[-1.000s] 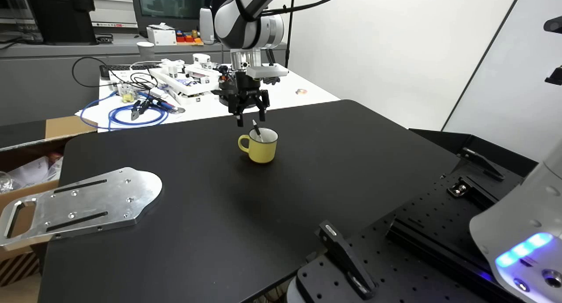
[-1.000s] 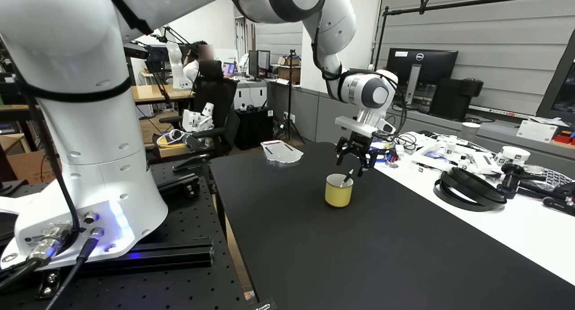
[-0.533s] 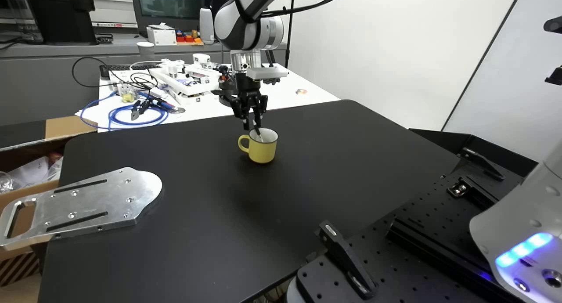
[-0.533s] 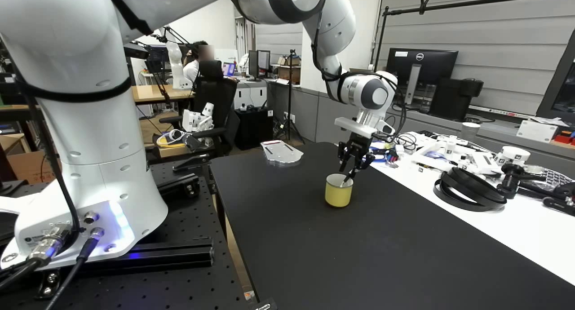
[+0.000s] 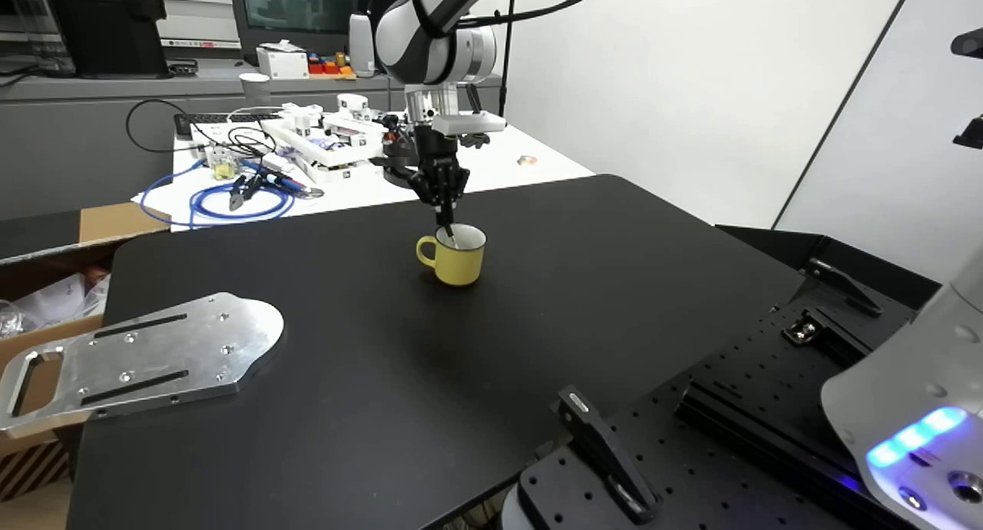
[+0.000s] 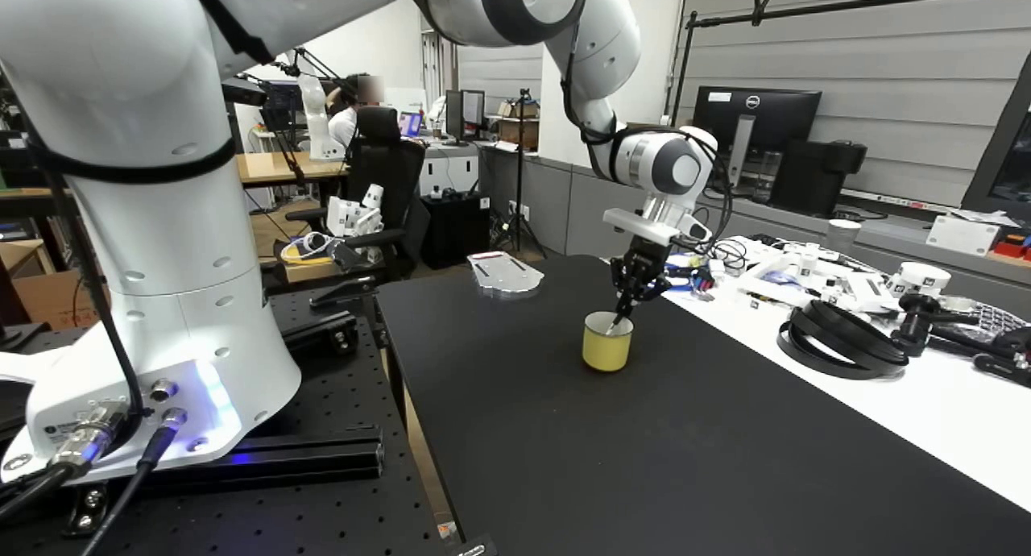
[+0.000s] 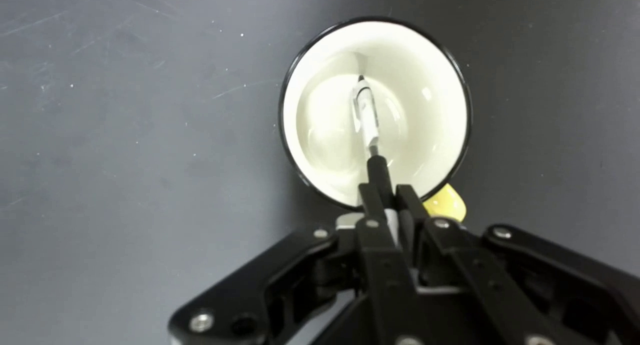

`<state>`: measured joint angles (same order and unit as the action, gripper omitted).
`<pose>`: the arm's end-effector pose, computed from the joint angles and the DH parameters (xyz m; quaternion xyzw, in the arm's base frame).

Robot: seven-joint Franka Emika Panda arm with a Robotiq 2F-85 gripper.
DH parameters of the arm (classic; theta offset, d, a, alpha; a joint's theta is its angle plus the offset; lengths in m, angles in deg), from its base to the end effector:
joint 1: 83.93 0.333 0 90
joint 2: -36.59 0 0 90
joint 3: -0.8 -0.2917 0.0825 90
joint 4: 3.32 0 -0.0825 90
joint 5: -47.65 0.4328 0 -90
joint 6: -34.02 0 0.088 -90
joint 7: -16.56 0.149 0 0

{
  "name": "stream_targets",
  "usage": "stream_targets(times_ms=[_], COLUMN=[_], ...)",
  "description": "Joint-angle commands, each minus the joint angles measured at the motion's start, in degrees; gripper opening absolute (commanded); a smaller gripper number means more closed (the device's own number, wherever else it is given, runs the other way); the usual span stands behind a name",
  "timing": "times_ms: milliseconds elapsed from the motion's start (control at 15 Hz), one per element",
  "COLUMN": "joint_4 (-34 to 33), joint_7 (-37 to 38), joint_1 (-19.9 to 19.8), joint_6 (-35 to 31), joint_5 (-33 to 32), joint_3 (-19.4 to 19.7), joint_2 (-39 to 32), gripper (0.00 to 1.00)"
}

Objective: Pick up the pen from the yellow cup and put it on the table.

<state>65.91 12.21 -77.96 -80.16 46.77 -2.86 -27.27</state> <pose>0.6973 0.1115 -0.0164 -0.9800 -0.1114 0.1642 0.0173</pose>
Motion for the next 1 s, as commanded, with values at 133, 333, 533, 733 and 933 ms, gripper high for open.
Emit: stream_targets(times_ms=[133,333,533,733,933], joint_4=[-7.20,-11.49,-16.23,-20.07,-21.45], joint_7=[1.83,2.07,2.09,1.93,0.82], joint_1=[-0.89,-1.52,-2.72,-4.54,-7.18], joint_6=[8.84,15.09,21.85,28.26,33.54], joint_5=[1.11,1.47,1.30,0.88,0.73], joint_3=[0.16,0.82,1.66,3.03,4.18], joint_2=[-1.29,-0.68,-0.52,-0.94,-1.85], gripper=[0.03,0.03,0.03,0.03,0.03])
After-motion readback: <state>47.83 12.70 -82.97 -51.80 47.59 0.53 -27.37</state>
